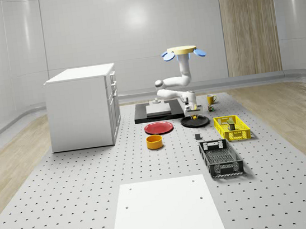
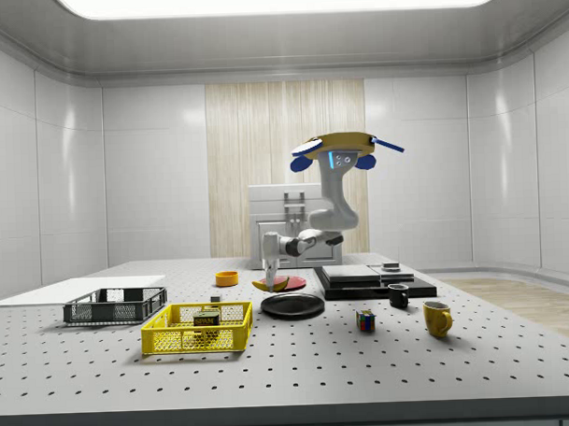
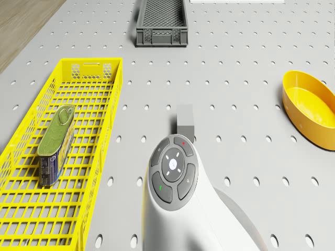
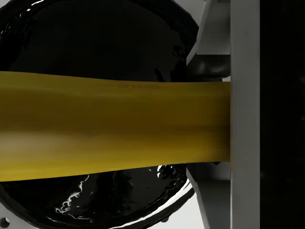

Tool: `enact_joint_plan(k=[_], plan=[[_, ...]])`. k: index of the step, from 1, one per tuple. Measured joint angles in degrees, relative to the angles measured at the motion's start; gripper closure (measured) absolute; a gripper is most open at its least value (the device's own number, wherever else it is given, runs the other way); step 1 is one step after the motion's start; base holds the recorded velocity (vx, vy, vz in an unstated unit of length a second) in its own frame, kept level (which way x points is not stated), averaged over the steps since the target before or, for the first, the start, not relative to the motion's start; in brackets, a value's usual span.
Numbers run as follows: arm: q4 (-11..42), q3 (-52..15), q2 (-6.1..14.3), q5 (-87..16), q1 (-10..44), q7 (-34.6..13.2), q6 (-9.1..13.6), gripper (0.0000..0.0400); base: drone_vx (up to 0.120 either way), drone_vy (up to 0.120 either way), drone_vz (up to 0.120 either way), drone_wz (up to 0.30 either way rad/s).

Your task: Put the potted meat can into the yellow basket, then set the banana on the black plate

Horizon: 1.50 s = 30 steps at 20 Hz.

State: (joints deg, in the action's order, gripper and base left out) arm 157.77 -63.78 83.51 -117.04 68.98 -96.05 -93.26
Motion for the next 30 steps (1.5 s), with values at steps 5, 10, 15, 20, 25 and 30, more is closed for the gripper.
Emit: enact_joint_plan(k=[5, 10, 15, 20, 25, 30], plan=[[-0.01, -0.01, 0.08, 0.04, 0.04, -0.03, -0.07, 0.02, -0.12, 0.0, 0.0, 0.0], [-0.15, 0.27, 0.14, -0.2, 0.15, -0.12, -0.29, 0.02, -0.072, 0.0, 0.0, 0.0], [-1.45, 2.74, 0.04, -2.46, 0.79, -0.15, -1.66, 0.02, 0.0, 0.0, 0.0, 0.0], [-2.67, 4.82, -0.22, -4.39, 1.35, -0.12, -2.76, 0.02, 0.0, 0.0, 0.0, 0.0], [-4.12, 7.03, -0.68, -6.47, 1.97, -0.03, -3.92, 0.02, 0.0, 0.0, 0.0, 0.0], [-4.86, 8.09, -1.08, -7.41, 2.18, 0.57, -4.42, 0.0122, 0.0, 0.0, 0.0, 0.0]])
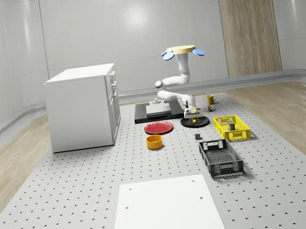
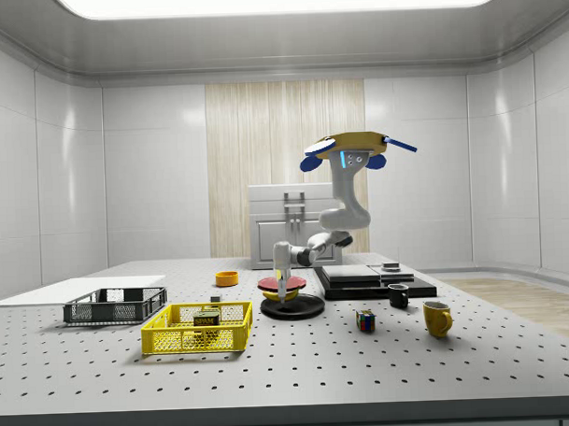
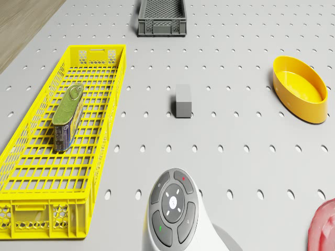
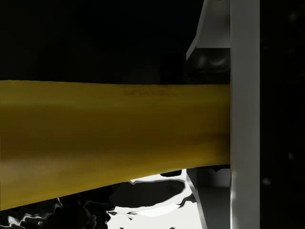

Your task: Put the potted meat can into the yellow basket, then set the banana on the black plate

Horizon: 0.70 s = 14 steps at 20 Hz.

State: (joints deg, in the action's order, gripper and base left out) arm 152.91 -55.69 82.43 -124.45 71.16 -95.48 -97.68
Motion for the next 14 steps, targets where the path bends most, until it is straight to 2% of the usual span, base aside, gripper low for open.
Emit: enact_joint_plan(k=[2, 5, 9, 14], plan=[[0.24, -0.3, -0.05, 0.33, -0.2, 0.57, 0.24, 0.0074, 0.0, 0.0, 0.0, 0.0], [1.12, -1.49, 0.01, 1.46, -0.72, 1.12, 1.06, 0.0035, 0.0, 0.0, 0.0, 0.0], [2.65, -3.83, 0.18, 3.62, -1.54, 1.51, 2.51, 0.0013, 0.0, 0.0, 0.0, 0.0], [3.79, -5.81, 0.24, 5.45, -2.13, 1.7, 3.69, 0.0004, 0.0, 0.0, 0.0, 0.0]])
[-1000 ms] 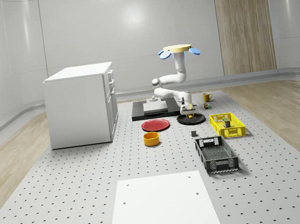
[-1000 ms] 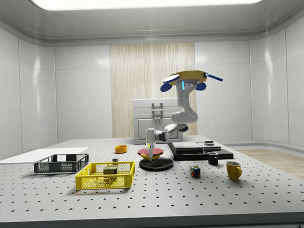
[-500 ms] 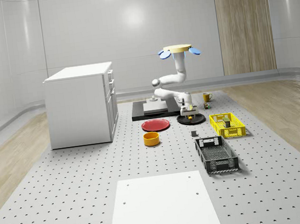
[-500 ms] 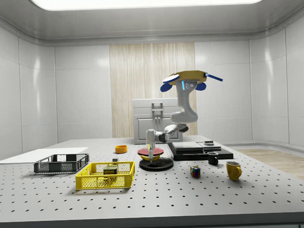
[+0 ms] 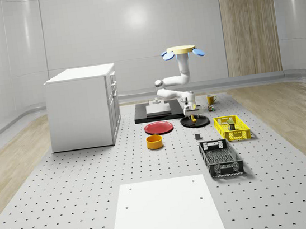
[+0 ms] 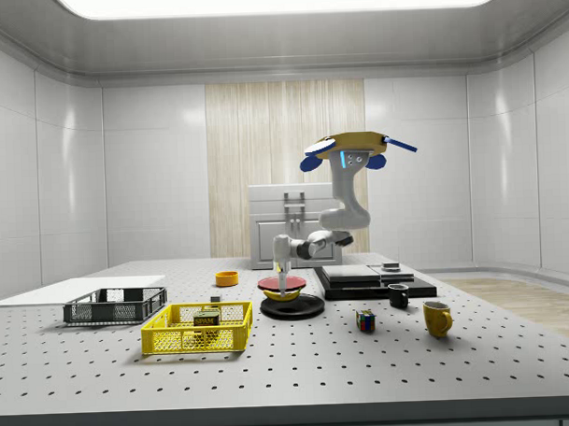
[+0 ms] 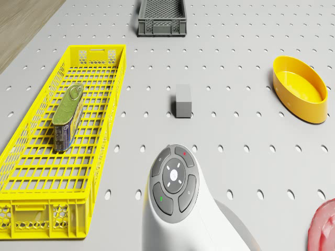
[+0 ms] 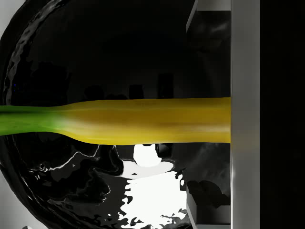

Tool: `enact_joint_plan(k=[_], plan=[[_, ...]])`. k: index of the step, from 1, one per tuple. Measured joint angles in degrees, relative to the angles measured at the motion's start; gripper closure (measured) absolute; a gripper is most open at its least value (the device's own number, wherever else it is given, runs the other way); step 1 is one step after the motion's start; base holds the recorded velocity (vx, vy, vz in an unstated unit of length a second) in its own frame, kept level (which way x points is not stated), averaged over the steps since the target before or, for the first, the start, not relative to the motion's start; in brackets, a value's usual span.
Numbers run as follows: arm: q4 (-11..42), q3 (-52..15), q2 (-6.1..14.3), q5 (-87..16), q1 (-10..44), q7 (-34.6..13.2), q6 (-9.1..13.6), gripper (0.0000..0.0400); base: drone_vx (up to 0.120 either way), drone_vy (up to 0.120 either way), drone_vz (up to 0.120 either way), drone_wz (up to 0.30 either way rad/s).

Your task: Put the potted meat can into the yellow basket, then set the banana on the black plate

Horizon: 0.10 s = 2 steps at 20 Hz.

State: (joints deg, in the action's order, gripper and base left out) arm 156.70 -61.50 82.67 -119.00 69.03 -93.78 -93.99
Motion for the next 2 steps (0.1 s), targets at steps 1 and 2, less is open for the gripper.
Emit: enact_joint_plan(k=[1, 2], plan=[[0.12, -0.23, 0.0, 0.21, -0.07, 0.02, 0.14, 0.0003, 0.0, 0.0, 0.0, 0.0], [0.19, -0.36, 0.0, 0.33, -0.1, 0.04, 0.22, 0.0002, 0.0, 0.0, 0.0, 0.0]])
